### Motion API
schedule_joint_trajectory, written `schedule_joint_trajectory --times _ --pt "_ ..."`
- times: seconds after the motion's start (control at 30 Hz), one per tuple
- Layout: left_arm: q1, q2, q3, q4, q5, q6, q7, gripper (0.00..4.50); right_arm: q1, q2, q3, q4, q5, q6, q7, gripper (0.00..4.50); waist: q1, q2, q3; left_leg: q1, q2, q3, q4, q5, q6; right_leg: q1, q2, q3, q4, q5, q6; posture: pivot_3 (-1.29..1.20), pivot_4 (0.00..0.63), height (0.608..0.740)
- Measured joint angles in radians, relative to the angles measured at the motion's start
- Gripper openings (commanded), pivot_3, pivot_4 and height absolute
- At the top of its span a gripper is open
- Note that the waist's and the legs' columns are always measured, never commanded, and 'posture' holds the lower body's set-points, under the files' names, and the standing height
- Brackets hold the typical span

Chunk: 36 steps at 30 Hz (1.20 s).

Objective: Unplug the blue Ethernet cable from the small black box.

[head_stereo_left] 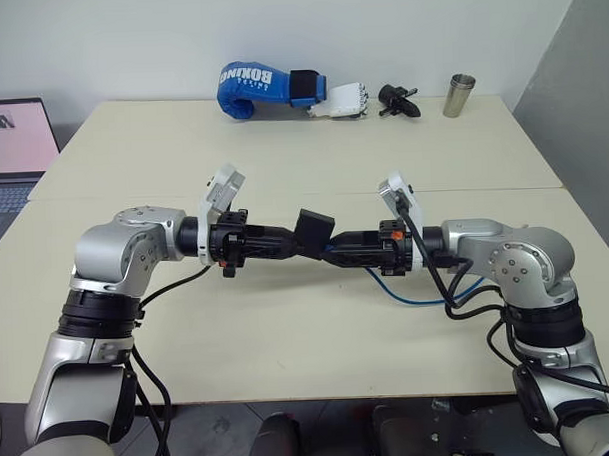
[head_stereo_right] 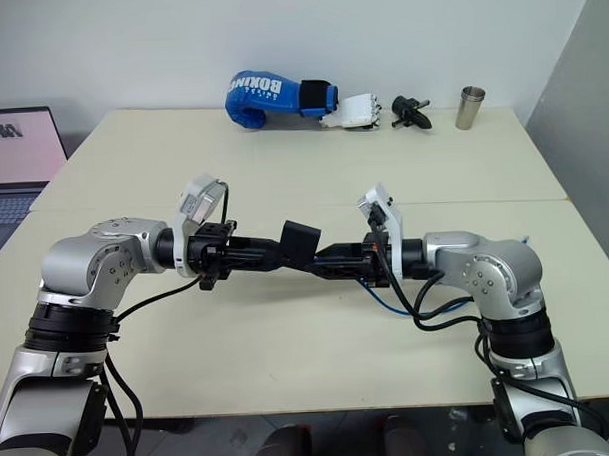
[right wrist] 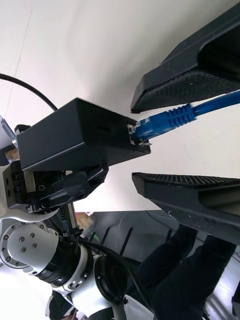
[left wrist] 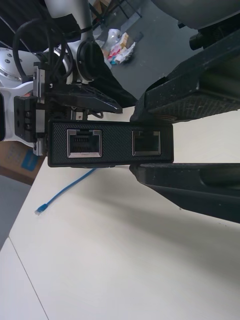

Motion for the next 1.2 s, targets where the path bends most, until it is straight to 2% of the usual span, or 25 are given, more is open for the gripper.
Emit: schedule_joint_trajectory --times 0.57,0.67,0.87,1.2 --pt "0.000 0.002 0.000 -0.001 -0.001 0.001 0.000 0.78 -0.018 -0.008 0.019 0.038 0.001 -0.011 0.032 1.99 0.000 0.000 0.000 0.000 0.000 0.000 0.000 0.000 0.000 0.000 0.000 0.000 0.000 0.000 0.000 0.00 0.150 0.740" --pt "0.000 0.002 0.000 -0.002 -0.002 0.001 0.000 0.78 -0.018 -0.010 0.020 0.039 0.000 -0.011 0.034 1.52 0.000 0.000 0.000 0.000 0.000 0.000 0.000 0.000 0.000 0.000 0.000 0.000 0.000 0.000 0.000 0.00 0.150 0.740" --pt "0.000 0.004 0.001 -0.004 -0.004 0.002 -0.002 0.78 -0.024 -0.018 0.023 0.056 -0.001 -0.011 0.041 0.11 0.000 0.000 0.000 0.000 0.000 0.000 0.000 0.000 0.000 0.000 0.000 0.000 0.000 0.000 0.000 0.00 0.150 0.740" --pt "0.000 0.006 0.002 -0.004 -0.007 0.003 -0.012 0.78 -0.035 -0.026 0.029 0.059 0.000 -0.008 0.059 0.08 0.000 0.000 0.000 -0.001 0.000 0.000 0.000 0.000 0.000 -0.001 0.000 0.000 0.000 0.000 0.000 0.00 0.150 0.740"
